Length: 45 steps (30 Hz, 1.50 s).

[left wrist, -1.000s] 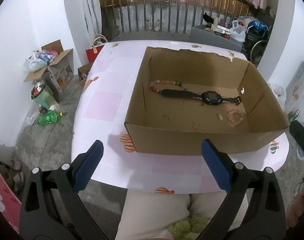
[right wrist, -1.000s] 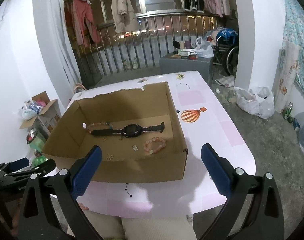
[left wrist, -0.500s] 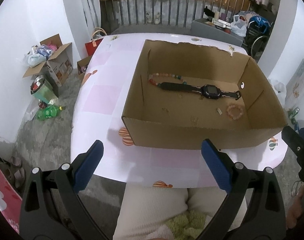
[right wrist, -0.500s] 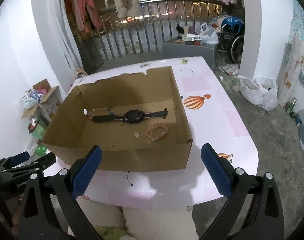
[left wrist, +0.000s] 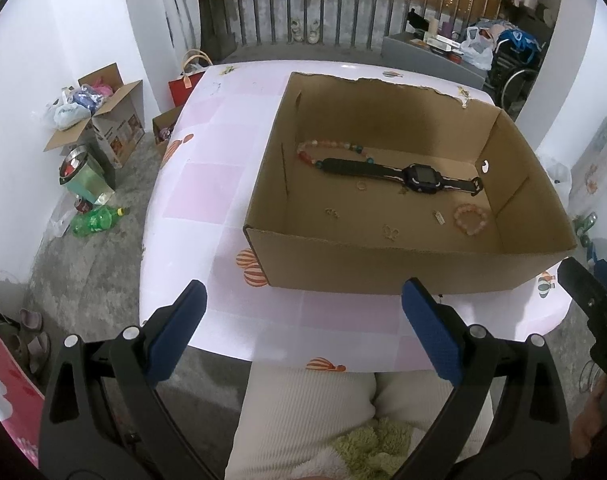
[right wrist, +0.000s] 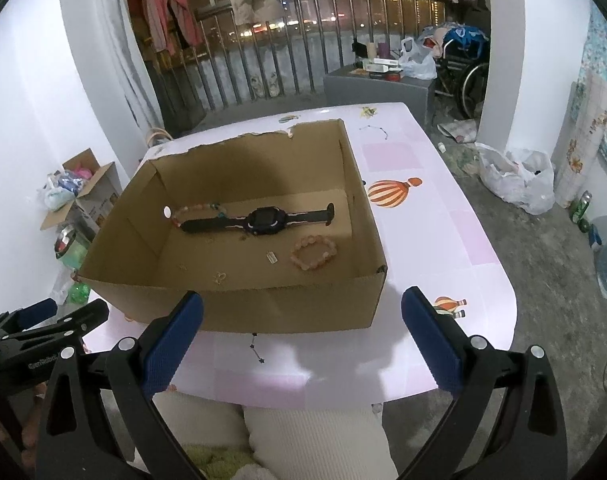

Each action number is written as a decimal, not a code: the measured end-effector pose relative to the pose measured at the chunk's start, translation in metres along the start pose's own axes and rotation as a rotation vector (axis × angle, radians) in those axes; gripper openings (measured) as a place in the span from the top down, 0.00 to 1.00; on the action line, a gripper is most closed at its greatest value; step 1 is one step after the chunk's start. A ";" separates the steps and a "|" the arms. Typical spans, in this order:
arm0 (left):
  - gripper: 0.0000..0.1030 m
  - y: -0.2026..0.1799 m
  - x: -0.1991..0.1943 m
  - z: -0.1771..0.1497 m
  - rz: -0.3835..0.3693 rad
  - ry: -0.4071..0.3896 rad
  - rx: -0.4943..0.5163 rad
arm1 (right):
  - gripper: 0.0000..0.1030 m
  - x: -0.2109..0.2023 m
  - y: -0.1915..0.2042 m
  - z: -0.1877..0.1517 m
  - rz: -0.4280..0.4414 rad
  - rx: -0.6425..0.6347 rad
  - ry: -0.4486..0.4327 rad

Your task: Organize jewelry

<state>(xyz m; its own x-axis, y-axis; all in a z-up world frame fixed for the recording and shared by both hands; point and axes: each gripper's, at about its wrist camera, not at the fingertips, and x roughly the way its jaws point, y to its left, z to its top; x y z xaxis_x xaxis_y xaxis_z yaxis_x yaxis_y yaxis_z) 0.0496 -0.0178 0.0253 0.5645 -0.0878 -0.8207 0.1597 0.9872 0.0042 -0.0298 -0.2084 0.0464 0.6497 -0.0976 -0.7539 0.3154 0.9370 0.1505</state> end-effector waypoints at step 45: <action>0.08 0.021 0.032 -0.010 0.091 0.066 0.025 | 0.06 0.029 -0.032 0.006 -0.153 -0.001 0.141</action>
<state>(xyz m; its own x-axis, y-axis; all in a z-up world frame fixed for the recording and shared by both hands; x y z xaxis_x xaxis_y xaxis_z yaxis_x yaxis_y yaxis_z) 0.0629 0.0015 -0.0071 0.5229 0.0120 -0.8523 0.1306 0.9870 0.0940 -0.0165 -0.2432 0.0235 0.4909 -0.1904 -0.8502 0.4016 0.9154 0.0269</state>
